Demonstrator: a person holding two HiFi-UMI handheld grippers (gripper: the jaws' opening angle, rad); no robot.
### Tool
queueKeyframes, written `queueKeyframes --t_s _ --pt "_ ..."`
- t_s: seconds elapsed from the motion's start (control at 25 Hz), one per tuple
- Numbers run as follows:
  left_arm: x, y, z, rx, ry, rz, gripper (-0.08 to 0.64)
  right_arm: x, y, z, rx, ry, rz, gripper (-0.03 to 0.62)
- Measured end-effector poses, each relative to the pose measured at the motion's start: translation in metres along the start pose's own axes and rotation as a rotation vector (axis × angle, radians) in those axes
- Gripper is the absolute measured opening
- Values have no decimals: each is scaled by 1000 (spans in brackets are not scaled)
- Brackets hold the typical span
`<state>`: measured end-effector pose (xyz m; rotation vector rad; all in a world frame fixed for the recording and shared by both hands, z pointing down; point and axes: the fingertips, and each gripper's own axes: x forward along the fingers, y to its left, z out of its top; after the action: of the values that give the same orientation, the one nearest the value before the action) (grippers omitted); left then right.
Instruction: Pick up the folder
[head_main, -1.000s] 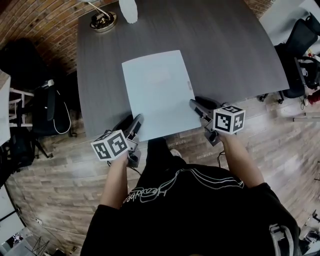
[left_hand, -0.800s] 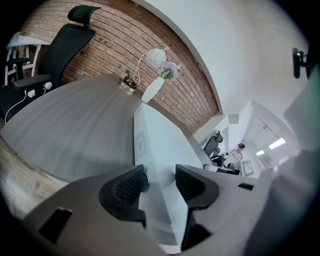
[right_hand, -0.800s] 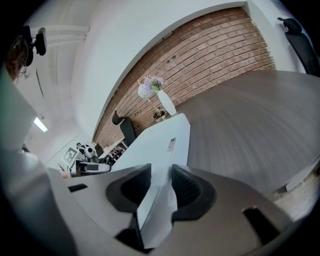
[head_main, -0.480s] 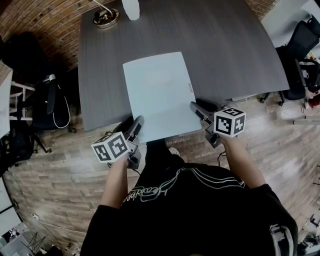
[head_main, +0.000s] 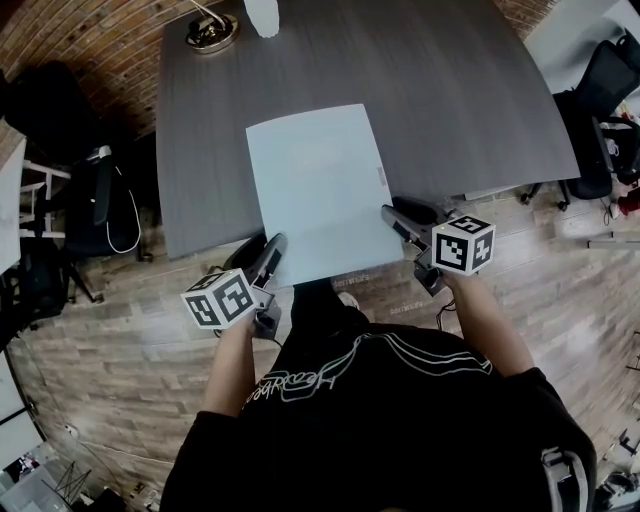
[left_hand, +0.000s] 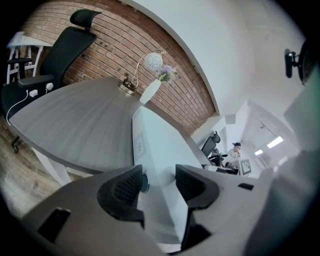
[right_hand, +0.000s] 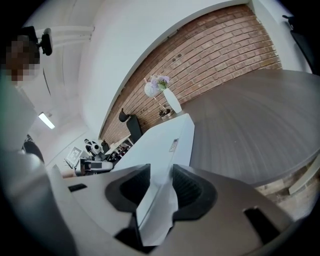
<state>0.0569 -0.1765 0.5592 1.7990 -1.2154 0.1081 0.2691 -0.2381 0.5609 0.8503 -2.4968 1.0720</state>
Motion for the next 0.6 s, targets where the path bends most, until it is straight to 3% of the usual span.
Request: queueKeyframes --t_s 0.08,0.24,0.4,0.6 --pt "-2 0 -1 26 6 -18 200 -4 4 0 11 -13 51 165" --pt "-11 0 -13 25 25 -97 294 -17 8 -7 108 -27 161 242" --pt "-15 -5 -30 26 61 -197 349 -24 10 -27 153 9 228 267" --pt "-8 -7 -49 14 121 -282 367 -15 6 -51 208 61 256 288"
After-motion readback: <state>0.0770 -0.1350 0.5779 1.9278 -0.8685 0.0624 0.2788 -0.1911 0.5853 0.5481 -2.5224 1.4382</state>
